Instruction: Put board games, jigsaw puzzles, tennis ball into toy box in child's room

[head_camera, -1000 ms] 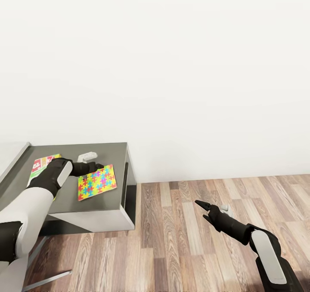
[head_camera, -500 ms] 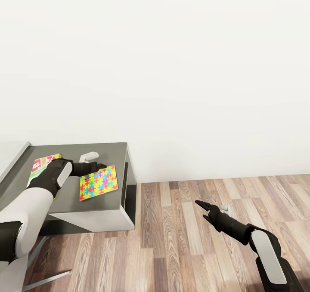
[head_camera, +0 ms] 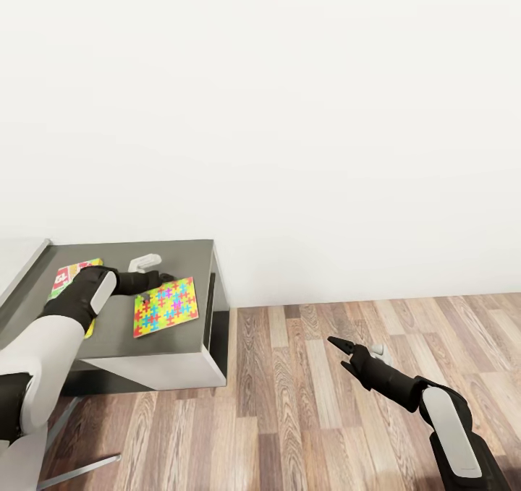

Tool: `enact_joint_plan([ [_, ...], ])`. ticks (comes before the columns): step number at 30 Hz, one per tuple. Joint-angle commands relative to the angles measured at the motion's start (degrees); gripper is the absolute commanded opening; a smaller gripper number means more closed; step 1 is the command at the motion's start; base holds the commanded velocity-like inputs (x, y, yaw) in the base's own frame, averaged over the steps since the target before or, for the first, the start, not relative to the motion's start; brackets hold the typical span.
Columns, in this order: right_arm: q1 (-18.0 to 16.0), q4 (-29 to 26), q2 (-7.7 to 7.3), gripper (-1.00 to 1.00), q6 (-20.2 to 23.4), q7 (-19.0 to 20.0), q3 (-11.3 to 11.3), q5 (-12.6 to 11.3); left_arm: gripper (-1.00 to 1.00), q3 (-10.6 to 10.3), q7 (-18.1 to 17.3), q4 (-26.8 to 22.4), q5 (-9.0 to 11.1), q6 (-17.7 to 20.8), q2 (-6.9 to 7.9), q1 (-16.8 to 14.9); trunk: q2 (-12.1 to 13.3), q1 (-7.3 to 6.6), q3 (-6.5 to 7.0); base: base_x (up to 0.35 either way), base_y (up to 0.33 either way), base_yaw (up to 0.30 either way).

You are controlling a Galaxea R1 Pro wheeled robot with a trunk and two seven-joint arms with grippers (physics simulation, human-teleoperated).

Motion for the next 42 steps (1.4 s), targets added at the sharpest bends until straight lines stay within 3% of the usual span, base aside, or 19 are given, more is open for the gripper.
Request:
enact_joint_plan([
  [1, 0.0, 0.0, 0.01, 1.0, 0.3, 0.6, -0.1, 0.5, 1.0, 0.3, -0.2, -0.1, 0.0, 0.4, 0.08, 0.0, -0.1, 0.01, -0.06, 0.0, 0.0, 0.0],
  [4, 0.0, 0.0, 0.01, 1.0, 0.3, 0.6, -0.1, 0.5, 1.0, 0.3, -0.1, -0.6, 0.1, 0.4, 1.12, 0.0, -0.1, 0.01, -0.06, 0.0, 0.0, 0.0],
  [18, 0.0, 0.0, 0.01, 1.0, 0.3, 0.6, -0.1, 0.5, 1.0, 0.4, -0.1, -2.2, 0.1, 0.4, 3.29, 0.0, -0.1, 0.01, -0.06, 0.0, 0.0, 0.0],
  [42, 0.0, -0.1, 0.01, 1.0, 0.3, 0.6, -0.1, 0.5, 1.0, 0.5, 0.9, -1.4, -0.3, 1.4, 3.11, 0.0, -0.1, 0.01, -0.06, 0.0, 0.0, 0.0],
])
